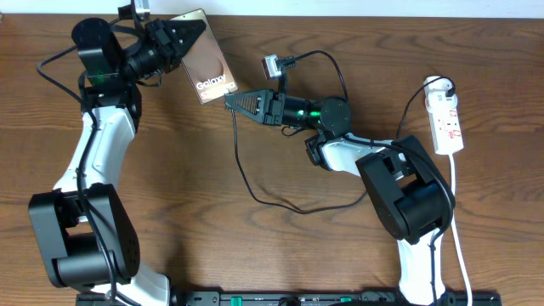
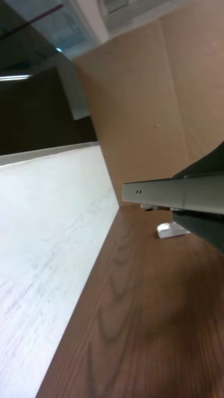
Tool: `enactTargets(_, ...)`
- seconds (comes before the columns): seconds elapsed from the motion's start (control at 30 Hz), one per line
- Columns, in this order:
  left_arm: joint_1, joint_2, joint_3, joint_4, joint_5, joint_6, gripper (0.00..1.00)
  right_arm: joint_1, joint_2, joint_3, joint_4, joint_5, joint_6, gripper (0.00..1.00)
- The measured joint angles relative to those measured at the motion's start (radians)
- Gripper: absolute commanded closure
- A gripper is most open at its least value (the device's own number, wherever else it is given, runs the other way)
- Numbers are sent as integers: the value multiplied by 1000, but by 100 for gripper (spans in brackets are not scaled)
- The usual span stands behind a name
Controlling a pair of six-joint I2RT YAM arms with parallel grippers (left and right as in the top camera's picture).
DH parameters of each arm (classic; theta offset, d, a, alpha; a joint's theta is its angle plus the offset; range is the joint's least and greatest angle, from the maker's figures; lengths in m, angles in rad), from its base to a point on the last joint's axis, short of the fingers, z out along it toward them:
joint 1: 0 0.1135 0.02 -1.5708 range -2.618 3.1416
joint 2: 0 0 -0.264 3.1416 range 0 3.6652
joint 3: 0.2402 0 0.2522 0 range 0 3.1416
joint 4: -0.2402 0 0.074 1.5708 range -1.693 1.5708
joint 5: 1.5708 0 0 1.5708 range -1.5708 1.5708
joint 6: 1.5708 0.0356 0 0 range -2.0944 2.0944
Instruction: Plug charger to phone and switch on socket
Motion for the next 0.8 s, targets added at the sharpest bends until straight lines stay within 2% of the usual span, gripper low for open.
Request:
enactTargets(0.37,-6,0,0,-7,-103,-75,93,2,0,0,-1,43,-3,99)
enactTargets(0.8,34,0,0,-7,-115,-101,93,15,0,0,-1,40,-3,99)
